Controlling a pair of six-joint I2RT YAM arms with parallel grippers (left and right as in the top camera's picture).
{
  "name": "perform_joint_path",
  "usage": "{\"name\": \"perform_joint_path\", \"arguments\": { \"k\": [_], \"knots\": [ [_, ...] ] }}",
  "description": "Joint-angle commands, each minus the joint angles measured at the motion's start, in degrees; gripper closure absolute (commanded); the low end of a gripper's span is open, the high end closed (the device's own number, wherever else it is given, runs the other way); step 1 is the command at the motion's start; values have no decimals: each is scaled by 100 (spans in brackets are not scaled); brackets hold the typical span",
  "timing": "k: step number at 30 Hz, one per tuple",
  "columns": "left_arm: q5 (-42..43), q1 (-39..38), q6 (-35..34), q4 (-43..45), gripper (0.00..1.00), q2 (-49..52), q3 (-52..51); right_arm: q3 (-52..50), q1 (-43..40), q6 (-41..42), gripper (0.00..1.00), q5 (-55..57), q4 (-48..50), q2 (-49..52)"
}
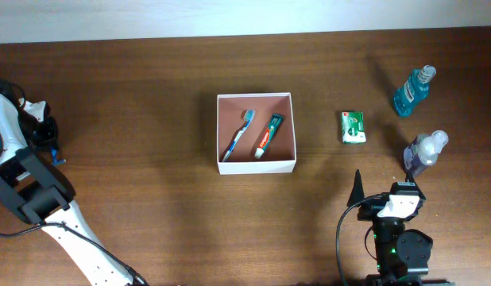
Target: Pack container
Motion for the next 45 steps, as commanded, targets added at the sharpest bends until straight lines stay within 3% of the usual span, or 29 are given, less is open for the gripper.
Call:
{"name": "perform_joint_path", "arguments": {
  "k": [1, 5, 10, 15, 19, 30, 45],
  "knots": [
    [24, -2, -146, -122, 99, 61, 17, -31, 46, 7, 2, 9, -44, -42],
    [28, -116, -146, -396, 99, 61, 479, -31, 46, 7, 2, 9, -44, -42],
    [678, -474, -149, -1071, 99, 59, 1696, -31, 46, 7, 2, 9, -44, -42],
    [1139, -1108, -291, -1821, 99, 59, 2973, -31, 46, 7, 2, 9, -44, -42],
    [1263, -1836, -614, -1818, 100, -140, 3445, -31, 46, 7, 2, 9, -44, -42],
    [1530, -3934, -855, -1818, 99, -935, 3532, -31, 46, 7, 2, 9, -44, -42],
    [1521, -5556, -1176, -1818, 99, -1276, 3021, -31, 46, 7, 2, 9, -44, -42]
  ]
}}
